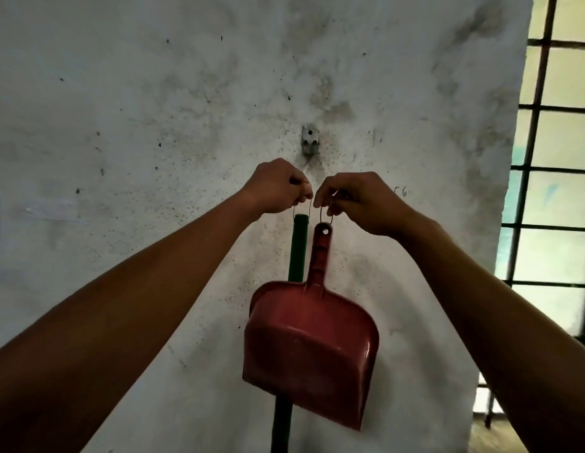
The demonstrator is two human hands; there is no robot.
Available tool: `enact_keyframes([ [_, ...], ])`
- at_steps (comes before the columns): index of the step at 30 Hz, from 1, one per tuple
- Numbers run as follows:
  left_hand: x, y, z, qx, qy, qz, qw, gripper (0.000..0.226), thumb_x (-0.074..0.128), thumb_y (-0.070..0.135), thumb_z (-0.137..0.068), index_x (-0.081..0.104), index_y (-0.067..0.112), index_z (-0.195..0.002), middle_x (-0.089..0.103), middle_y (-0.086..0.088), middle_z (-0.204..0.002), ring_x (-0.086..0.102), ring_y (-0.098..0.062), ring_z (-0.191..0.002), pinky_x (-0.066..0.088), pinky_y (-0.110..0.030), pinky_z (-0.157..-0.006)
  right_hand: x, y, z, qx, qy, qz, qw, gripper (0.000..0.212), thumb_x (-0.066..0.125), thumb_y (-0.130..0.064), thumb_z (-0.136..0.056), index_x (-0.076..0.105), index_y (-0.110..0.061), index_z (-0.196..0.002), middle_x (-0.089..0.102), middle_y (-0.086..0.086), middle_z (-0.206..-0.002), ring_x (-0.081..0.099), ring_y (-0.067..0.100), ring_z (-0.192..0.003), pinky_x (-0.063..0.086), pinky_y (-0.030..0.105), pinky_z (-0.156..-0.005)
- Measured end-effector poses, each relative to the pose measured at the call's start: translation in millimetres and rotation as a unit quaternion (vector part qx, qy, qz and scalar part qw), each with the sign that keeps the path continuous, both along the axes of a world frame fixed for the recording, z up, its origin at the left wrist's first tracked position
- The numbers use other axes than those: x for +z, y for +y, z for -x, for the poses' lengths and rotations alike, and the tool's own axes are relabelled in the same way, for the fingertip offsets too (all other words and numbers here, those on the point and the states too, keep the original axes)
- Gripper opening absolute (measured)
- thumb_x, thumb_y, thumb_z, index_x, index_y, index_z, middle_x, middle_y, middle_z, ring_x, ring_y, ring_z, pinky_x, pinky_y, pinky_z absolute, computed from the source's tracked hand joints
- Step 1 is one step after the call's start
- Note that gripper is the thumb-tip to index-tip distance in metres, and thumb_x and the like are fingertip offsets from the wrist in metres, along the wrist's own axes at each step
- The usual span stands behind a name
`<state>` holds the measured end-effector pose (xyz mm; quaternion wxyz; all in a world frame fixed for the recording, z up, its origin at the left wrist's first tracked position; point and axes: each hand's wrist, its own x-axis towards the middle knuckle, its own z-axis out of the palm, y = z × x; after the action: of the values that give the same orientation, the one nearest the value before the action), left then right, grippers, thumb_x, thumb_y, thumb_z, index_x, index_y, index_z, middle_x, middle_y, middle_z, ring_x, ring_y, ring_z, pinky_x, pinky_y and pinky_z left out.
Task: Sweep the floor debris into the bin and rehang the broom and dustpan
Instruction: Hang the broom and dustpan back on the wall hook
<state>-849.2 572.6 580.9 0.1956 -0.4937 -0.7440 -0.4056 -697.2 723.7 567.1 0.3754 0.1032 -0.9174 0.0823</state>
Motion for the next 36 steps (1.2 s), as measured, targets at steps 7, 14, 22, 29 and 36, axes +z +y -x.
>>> enact_keyframes([
  [7,50,25,5,0.079,0.098,-0.045,0.991,0.011,0.076,0.028,-0.095,0.083,0.020,-0.092,0.062,0.018,-0.063,0.058,0.006,-0.052,0.043,-0.009,-0.059,26,29,34,0.031,0.088,0.063,0.994,0.014,0.072,-0.004,-0.096,0.072,-0.012,-0.108,0.076,-0.003,-0.091,0.076,0.012,-0.076,0.063,0.034,-0.077],
  [14,80,43,23,0.112,0.126,-0.109,0.980,0.008,0.078,0.019,-0.091,0.084,0.014,-0.088,0.064,0.015,-0.062,0.063,0.003,-0.056,0.061,-0.025,-0.076,50,44,61,0.015,0.138,0.078,0.987,0.014,0.076,-0.004,-0.093,0.073,-0.012,-0.105,0.076,-0.002,-0.087,0.074,0.005,-0.068,0.057,0.016,-0.069],
  [22,76,52,39,0.069,0.023,-0.101,0.992,0.003,0.083,0.014,-0.088,0.082,0.011,-0.088,0.077,-0.002,-0.078,0.077,-0.015,-0.068,0.066,-0.034,-0.076,55,52,75,0.024,0.148,0.101,0.983,0.015,0.077,-0.004,-0.092,0.073,-0.011,-0.105,0.076,-0.003,-0.085,0.075,0.007,-0.067,0.059,0.019,-0.068],
  [29,77,41,39,0.020,-0.056,-0.079,0.995,0.015,0.077,-0.002,-0.088,0.079,0.010,-0.097,0.078,-0.012,-0.089,0.079,-0.021,-0.078,0.066,-0.038,-0.079,51,52,75,0.021,0.131,0.119,0.984,0.016,0.076,-0.005,-0.093,0.072,-0.012,-0.106,0.077,-0.002,-0.085,0.076,0.009,-0.069,0.063,0.026,-0.074],
  [36,69,26,26,-0.002,-0.081,-0.138,0.987,0.010,0.066,0.009,-0.096,0.076,0.009,-0.095,0.077,-0.008,-0.087,0.078,-0.019,-0.073,0.065,-0.030,-0.069,61,36,72,0.032,0.125,0.144,0.981,0.020,0.078,-0.003,-0.091,0.071,-0.010,-0.109,0.078,0.003,-0.087,0.077,0.013,-0.070,0.064,0.028,-0.072],
])
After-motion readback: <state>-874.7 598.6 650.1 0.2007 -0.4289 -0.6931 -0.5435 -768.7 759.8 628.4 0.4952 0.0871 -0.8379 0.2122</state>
